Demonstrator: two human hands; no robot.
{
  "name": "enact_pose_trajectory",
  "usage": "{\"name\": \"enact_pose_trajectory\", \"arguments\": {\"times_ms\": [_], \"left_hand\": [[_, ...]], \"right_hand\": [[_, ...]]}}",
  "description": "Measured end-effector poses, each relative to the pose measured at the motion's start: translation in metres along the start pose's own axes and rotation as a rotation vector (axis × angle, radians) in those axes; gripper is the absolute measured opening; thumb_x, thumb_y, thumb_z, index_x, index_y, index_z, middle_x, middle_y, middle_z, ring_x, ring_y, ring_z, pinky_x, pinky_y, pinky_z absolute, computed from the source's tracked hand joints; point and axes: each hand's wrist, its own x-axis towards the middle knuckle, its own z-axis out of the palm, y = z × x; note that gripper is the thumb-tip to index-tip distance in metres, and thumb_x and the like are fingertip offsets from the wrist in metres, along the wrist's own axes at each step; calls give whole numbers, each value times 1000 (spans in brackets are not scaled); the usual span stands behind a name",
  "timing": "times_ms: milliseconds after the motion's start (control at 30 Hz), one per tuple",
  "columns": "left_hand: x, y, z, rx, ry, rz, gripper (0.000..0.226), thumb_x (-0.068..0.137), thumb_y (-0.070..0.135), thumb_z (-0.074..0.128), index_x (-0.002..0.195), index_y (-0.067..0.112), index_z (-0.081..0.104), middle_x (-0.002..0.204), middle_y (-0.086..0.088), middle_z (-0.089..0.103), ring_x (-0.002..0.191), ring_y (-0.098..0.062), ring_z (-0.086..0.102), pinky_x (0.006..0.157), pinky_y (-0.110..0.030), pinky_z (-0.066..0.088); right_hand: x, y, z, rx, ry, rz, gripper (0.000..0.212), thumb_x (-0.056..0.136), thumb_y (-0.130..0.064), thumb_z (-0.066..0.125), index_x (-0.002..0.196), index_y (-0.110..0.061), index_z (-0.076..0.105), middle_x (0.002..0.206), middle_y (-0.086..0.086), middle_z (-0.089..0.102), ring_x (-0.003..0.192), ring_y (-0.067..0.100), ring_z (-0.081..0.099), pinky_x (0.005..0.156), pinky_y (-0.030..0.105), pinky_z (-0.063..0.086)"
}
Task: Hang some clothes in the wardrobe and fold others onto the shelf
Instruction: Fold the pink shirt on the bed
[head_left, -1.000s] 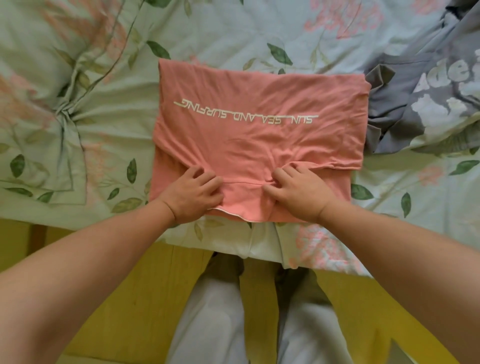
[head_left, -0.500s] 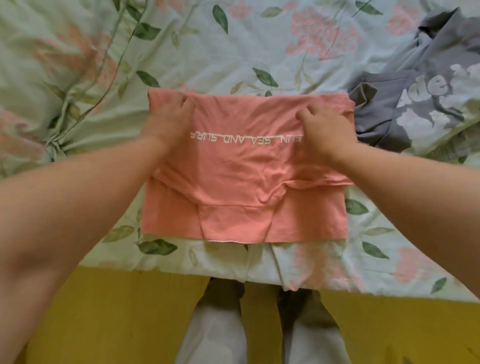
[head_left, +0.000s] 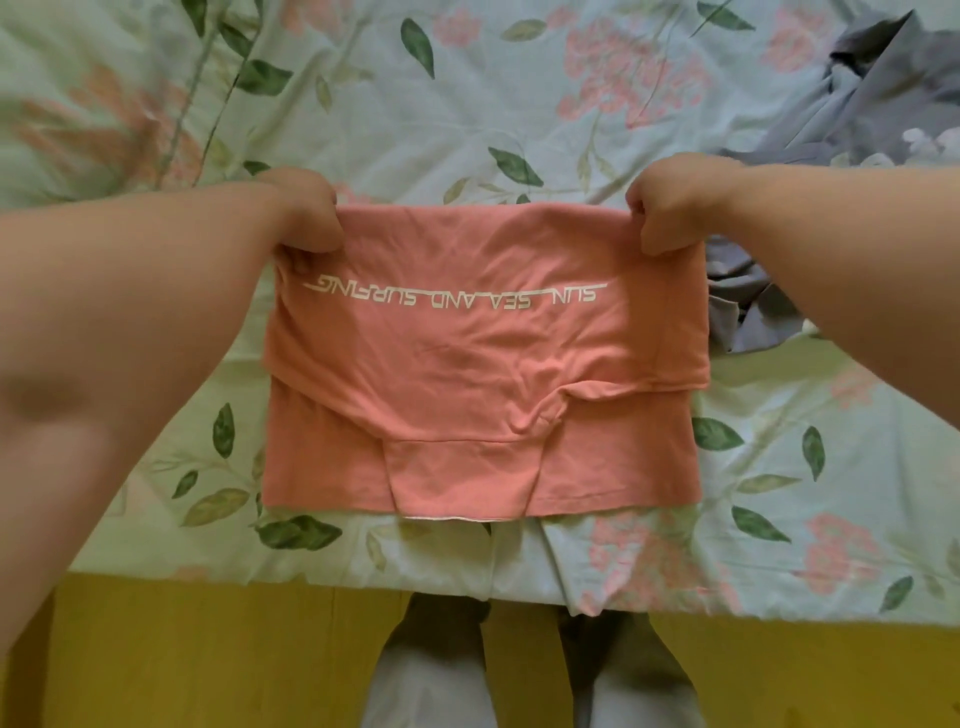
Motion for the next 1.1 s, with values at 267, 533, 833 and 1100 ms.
{"name": "enact_pose_trajectory", "arguments": {"times_ms": [267, 533, 833, 1100], "left_hand": [[-1, -13, -18, -241, -108, -71, 27, 85, -12, 53, 110, -4, 56, 84, -32, 68, 69, -36, 73, 56, -46, 61], [-8, -15, -39, -100, 105, -89, 12, 86, -6, 59, 91, -6, 69, 63, -17, 70, 49, -25, 68, 52, -34, 61], [-59, -41, -3, -218, 645, 43, 8, 76, -2, 56, 81, -1, 63, 85, -28, 59, 88, -44, 59, 70, -41, 43], [-139, -85, 136, -362, 870, 234, 19, 80, 5, 59, 99, 2, 63, 109, -22, 62, 106, -37, 55, 83, -45, 45]], "right_hand": [[-1, 2, -26, 36, -221, -5, 19, 77, -9, 71, 86, -19, 59, 88, 9, 63, 72, 27, 62, 52, 28, 48], [1, -6, -44, 200, -12, 171, 11, 66, -1, 57, 74, 3, 64, 63, 15, 58, 54, 28, 51, 53, 29, 43], [-45, -25, -28, 273, 438, 205, 9, 79, -9, 60, 88, -10, 57, 99, 20, 59, 88, 39, 58, 69, 38, 42], [-142, -44, 79, 121, 677, 75, 20, 74, -14, 51, 90, -5, 58, 94, 19, 57, 90, 40, 53, 69, 45, 40]]}}
